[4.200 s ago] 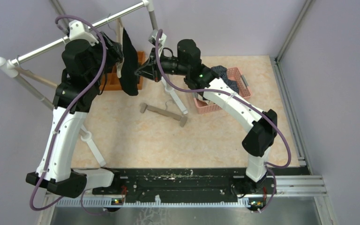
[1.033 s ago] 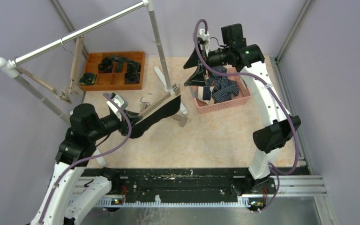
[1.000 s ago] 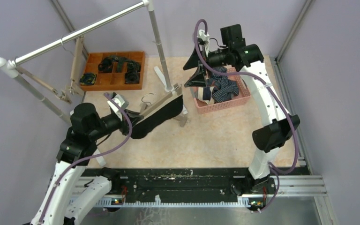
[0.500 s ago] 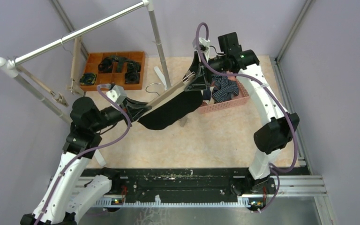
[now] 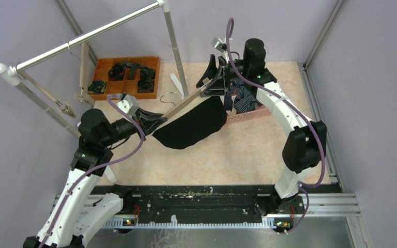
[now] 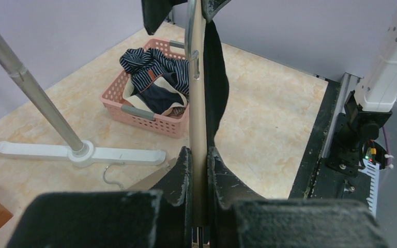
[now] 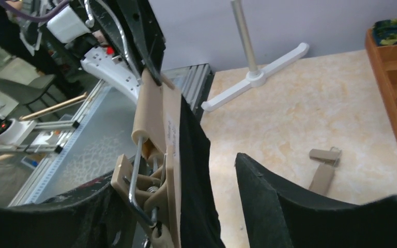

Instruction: Remove the underwear clipped to the hanger

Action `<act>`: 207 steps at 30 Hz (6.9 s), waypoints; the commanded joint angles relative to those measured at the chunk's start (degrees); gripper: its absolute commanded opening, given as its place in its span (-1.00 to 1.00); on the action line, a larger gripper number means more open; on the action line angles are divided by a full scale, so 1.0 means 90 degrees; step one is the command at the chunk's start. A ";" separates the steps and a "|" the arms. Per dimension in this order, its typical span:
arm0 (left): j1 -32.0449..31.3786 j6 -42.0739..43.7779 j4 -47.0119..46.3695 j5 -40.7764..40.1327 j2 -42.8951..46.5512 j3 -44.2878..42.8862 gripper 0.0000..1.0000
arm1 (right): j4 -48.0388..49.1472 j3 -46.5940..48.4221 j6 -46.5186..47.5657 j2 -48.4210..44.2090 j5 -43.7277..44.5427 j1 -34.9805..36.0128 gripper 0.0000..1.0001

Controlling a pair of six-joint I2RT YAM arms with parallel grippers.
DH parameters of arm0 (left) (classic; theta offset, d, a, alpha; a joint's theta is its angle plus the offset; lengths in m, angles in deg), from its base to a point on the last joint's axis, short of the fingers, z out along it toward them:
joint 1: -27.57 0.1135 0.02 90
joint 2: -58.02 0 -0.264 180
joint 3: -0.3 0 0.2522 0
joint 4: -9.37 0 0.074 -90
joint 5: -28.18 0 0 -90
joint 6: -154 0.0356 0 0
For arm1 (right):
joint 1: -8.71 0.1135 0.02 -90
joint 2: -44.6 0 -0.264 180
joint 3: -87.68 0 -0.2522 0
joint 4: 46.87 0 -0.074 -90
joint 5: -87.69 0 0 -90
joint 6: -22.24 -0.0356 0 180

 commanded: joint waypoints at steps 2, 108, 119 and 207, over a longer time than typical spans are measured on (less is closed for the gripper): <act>-0.0014 0.0010 -0.0297 -0.0067 0.0021 -0.0009 -1.00 | 0.7647 -0.0416 -0.6025 0.0102 -0.0706 0.0024 -0.14; -0.1257 -0.4567 -1.1530 -0.1837 -0.4008 0.0744 -1.00 | 0.2840 -0.0878 -0.1053 -0.1888 0.4651 0.0864 0.55; -0.1245 -0.5062 -1.1804 -0.1907 -0.4459 0.0538 -1.00 | 0.3200 -0.0734 -0.1577 -0.1661 0.4193 0.0864 -0.99; -0.1143 -0.2466 -0.7580 -0.0719 -0.3668 -0.0346 -0.93 | 0.3391 -0.0820 -0.1659 -0.1731 0.4322 0.1147 -1.00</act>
